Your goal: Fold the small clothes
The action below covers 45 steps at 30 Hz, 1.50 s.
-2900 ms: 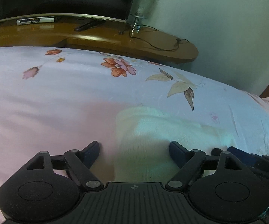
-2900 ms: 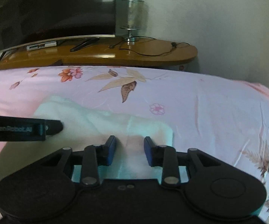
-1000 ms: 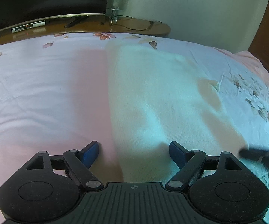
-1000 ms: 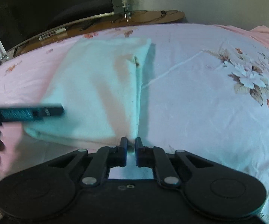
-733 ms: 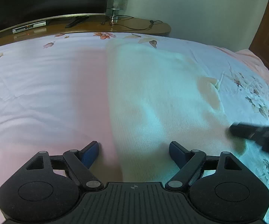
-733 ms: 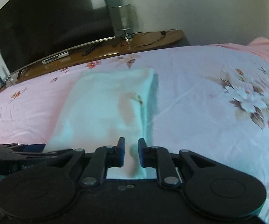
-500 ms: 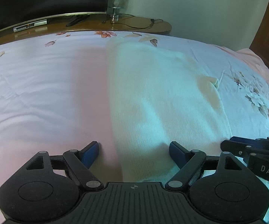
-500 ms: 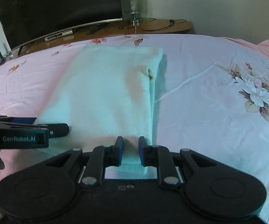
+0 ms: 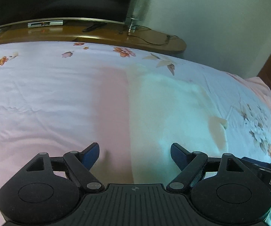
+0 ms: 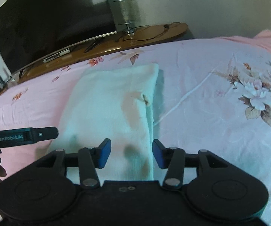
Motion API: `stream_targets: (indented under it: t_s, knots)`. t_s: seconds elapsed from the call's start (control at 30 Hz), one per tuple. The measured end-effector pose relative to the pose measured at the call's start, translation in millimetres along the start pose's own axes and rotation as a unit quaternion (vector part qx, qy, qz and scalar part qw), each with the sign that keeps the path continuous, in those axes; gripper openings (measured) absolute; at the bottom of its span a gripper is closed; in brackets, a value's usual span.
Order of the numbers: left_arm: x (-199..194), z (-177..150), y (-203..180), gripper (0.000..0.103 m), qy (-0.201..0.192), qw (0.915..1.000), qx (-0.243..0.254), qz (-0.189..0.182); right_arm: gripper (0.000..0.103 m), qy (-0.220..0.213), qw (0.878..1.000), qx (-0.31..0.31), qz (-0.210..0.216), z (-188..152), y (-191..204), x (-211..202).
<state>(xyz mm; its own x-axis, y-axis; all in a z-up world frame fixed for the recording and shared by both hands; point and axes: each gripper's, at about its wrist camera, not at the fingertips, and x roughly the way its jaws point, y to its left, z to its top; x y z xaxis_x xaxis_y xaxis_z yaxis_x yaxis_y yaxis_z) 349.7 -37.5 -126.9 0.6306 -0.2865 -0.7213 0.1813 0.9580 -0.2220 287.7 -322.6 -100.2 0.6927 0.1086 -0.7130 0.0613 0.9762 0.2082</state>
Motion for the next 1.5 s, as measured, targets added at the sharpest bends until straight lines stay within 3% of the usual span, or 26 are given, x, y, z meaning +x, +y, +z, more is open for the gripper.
stream_targets:
  t_s: [0.4,0.77,1.03,1.27,1.5]
  knots:
    - [24.8,18.9,-3.4,0.082,-0.008,0.9997,-0.009,0.019,0.041,-0.044,0.998,-0.039,0.006,40.8,25.2,25.8]
    - [51.8,19.1,-8.3,0.082,0.008,0.9997,-0.015,0.020,0.043,-0.005,0.998,-0.062,-0.022,38.9,17.4,61.8]
    - [55.6,23.5,-1.5,0.082,0.026,0.9983,-0.048,-0.023,0.056,-0.005,0.999,-0.039,-0.015,40.8,3.9,54.6]
    - [68.1,21.4,13.3,0.082,0.047,0.9922,-0.096,-0.064,0.060,0.029,0.999,0.018,0.009,42.6,-19.6,66.5]
    - [77.6,23.5,13.4,0.082,0.057,0.9890,-0.097,-0.096,0.061,0.056,0.994,0.076,0.050,44.0,-36.5,80.7]
